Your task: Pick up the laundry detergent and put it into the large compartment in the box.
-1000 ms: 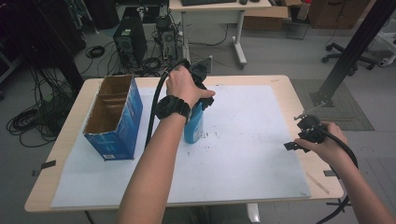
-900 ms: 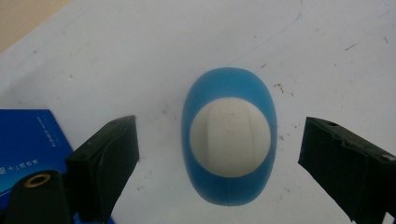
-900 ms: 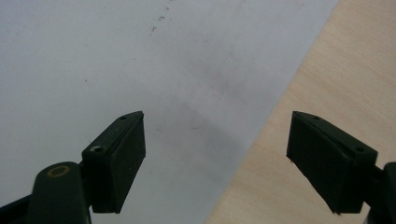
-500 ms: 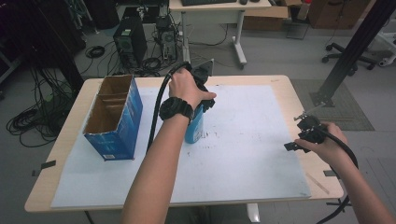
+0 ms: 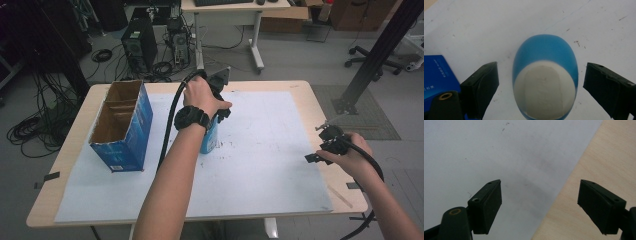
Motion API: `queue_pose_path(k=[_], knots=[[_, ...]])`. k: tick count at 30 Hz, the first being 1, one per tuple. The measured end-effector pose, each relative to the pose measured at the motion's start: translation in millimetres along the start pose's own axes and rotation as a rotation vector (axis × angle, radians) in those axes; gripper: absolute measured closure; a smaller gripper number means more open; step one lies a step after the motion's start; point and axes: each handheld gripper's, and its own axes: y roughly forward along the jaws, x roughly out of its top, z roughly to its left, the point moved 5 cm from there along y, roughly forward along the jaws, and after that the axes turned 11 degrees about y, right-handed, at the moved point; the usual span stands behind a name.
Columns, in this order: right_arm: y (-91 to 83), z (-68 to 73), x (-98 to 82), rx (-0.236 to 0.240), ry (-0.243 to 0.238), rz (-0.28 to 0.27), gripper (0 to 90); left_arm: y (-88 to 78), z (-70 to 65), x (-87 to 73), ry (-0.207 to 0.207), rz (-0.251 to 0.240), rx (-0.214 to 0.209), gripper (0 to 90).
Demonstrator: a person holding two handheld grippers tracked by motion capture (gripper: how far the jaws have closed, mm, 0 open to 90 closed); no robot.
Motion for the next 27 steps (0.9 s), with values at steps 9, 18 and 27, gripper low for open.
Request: queue_pose_path(k=[9, 18, 27], knots=[[2.2, 0.3, -0.1, 0.002, -0.001, 0.005, 19.7, 6.4, 0.4, -0.5, -0.007, 0.011, -0.004, 13.4], [3.8, -0.2, -1.3, 0.002, 0.001, 0.008, 19.6, 10.4, 0.0, 0.2, -0.003, 0.031, -0.001, 17.2], [4.1, -1.5, -2.0, 0.003, 0.003, 0.009, 19.6, 14.2, 0.1, 0.4, -0.003, 0.045, -0.013, 25.7]])
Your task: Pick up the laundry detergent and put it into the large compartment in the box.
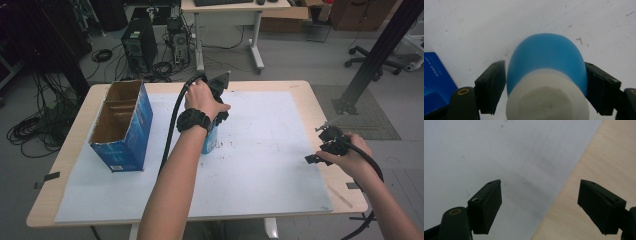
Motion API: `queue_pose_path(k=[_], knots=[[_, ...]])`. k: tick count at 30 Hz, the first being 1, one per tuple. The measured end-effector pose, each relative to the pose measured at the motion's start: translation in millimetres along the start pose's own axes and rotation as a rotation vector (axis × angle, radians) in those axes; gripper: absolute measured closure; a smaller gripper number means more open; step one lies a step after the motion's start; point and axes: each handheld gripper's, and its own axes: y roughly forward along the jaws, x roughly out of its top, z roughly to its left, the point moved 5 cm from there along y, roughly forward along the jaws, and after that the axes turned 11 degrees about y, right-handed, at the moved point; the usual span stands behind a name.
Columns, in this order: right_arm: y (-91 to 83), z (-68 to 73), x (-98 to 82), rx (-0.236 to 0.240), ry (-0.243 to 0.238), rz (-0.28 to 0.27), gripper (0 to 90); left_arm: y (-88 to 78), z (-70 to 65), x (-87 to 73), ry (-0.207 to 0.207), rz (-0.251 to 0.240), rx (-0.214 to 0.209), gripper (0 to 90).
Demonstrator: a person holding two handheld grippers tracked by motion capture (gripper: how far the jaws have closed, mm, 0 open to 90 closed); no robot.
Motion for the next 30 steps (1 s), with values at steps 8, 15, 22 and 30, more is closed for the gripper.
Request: queue_pose_path(k=[8, 15, 22, 30], knots=[[1.5, 0.3, -0.2, 0.002, -0.001, 0.003, 19.6, 2.3, 1.1, -0.7, -0.013, 0.004, -0.02, 32.0], [2.0, 0.5, -1.3, 0.001, -0.001, 0.008, 19.6, 1.4, 1.0, 0.5, -0.021, 0.003, -0.04, 36.2], [0.0, 1.0, -1.6, -0.006, -0.001, 0.012, 19.6, 0.1, 2.6, 0.2, -0.03, 0.009, -0.062, 37.3], [-3.6, 1.2, -1.1, -0.01, 0.004, 0.013, 19.6, -1.2, 2.9, -0.3, -0.024, 0.021, -0.072, 37.5]])
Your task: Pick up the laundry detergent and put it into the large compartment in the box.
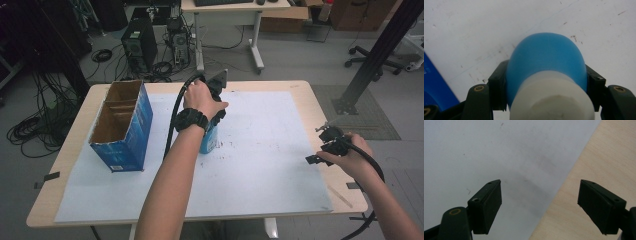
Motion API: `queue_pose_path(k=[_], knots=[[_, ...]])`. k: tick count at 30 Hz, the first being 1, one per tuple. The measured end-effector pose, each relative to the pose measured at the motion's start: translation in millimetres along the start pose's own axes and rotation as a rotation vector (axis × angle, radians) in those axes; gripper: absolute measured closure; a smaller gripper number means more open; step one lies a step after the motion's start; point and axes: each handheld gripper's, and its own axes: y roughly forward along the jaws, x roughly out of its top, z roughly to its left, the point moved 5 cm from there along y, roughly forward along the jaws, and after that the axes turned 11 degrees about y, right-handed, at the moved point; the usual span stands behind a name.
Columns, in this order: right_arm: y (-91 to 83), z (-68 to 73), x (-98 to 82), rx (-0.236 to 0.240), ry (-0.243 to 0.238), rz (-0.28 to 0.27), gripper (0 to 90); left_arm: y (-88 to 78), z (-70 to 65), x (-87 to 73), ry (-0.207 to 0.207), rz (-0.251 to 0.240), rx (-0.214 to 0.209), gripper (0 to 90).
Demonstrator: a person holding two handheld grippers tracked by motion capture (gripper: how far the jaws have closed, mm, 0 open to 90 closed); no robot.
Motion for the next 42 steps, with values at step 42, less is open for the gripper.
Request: queue_pose_path(k=[42], knots=[[-33.1, 22.8, 18.2, -0.014, -0.016, 0.003, 19.6, -120.8, 12.7, -12.9, -0.003, -0.027, -0.028, 37.5]])
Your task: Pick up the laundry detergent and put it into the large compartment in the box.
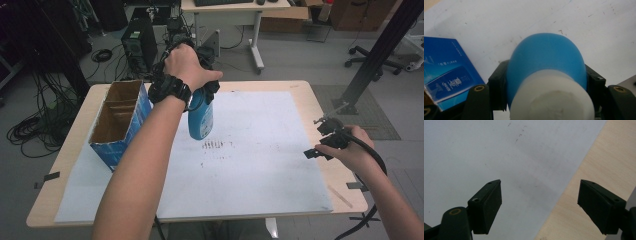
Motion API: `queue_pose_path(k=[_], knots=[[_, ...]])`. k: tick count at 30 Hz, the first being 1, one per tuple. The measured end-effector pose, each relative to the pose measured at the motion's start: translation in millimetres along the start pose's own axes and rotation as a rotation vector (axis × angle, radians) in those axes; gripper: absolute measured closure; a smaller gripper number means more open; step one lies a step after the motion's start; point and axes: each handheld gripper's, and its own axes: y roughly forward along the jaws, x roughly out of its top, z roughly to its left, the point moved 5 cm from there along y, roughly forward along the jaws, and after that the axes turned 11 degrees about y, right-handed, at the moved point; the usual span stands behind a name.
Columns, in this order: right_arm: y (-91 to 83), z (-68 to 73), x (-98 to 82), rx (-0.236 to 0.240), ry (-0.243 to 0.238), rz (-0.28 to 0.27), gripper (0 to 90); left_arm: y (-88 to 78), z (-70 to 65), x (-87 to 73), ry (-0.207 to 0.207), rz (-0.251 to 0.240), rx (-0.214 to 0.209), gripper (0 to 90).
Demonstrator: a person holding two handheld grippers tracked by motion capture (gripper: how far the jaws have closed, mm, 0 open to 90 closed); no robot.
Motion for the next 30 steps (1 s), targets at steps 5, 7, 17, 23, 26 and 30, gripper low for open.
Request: queue_pose_path(k=[5, 7, 17, 23, 26, 30], knots=[[-4.6, 3.2, 2.5, -0.005, -0.005, -0.001, 19.6, -10.9, 2.1, 1.8, 0.005, -0.001, 0.003, 37.5], [-8.0, 4.5, 4.1, -0.006, -0.008, -0.006, 19.6, -16.2, 2.5, 2.2, 0.006, -0.003, 0.003, 37.5], [-19.1, 7.7, 11.0, 0.003, -0.019, -0.033, 19.6, -38.3, 5.3, -0.3, -0.012, -0.014, 0.015, 37.5], [-20.2, 8.0, 11.4, 0.002, -0.025, -0.033, 19.6, -44.6, 4.6, -1.1, -0.014, -0.012, 0.018, 37.5], [-22.2, 7.4, 11.5, 0.001, -0.028, -0.036, 19.6, -47.2, 2.9, 0.4, -0.01, -0.007, 0.018, 37.5], [-24.0, 6.6, 10.7, 0.001, -0.025, -0.036, 19.6, -50.6, -0.3, 3.8, -0.003, -0.008, 0.017, 37.5]])
